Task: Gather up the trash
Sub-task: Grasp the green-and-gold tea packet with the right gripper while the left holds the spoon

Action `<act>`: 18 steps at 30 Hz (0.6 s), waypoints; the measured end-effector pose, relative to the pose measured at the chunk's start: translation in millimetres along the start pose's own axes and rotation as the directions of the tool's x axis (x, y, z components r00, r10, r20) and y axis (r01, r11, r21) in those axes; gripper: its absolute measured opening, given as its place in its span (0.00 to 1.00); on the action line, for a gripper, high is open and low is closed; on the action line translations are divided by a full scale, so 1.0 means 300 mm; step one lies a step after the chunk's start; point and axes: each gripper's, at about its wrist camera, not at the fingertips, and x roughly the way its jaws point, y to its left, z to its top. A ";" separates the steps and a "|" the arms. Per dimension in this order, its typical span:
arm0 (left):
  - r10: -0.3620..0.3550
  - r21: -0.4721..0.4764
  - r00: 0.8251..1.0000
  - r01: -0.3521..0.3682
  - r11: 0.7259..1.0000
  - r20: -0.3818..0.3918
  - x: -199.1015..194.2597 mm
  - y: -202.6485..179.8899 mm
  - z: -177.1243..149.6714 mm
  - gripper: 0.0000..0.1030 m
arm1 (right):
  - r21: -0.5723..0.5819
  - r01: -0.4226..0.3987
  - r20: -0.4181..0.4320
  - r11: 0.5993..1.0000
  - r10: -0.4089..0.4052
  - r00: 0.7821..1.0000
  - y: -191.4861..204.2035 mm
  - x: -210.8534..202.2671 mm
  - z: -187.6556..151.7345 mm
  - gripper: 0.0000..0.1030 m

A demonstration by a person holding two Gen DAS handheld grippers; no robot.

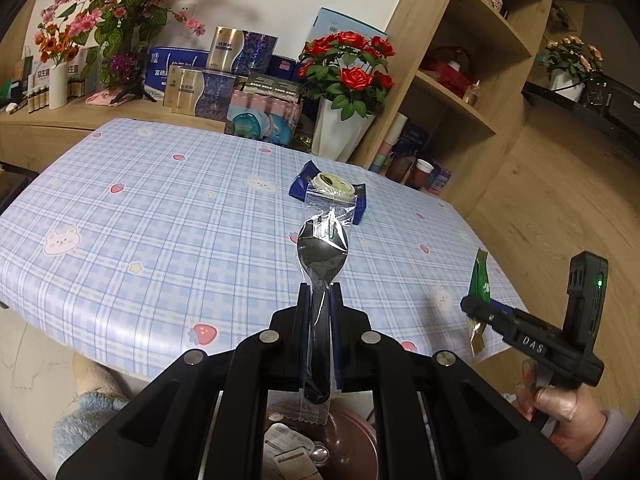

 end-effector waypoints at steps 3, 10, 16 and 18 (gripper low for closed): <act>-0.008 0.005 1.000 0.008 1.000 -0.001 -0.019 -0.010 -0.014 0.09 | -0.008 0.001 0.002 1.000 -0.001 1.000 0.014 -0.028 -0.028 0.37; -0.022 0.027 1.000 0.022 0.999 0.014 -0.086 -0.028 -0.037 0.09 | -0.040 0.005 0.003 0.999 -0.005 1.000 0.047 -0.079 -0.078 0.37; -0.014 0.029 0.999 0.013 0.999 0.030 -0.149 -0.031 -0.057 0.09 | -0.079 0.006 -0.006 0.997 -0.006 1.000 0.088 -0.110 -0.116 0.37; -0.012 0.027 0.999 0.011 1.000 0.034 -0.169 -0.029 -0.064 0.09 | -0.105 0.015 -0.012 0.994 -0.016 1.000 0.105 -0.112 -0.123 0.38</act>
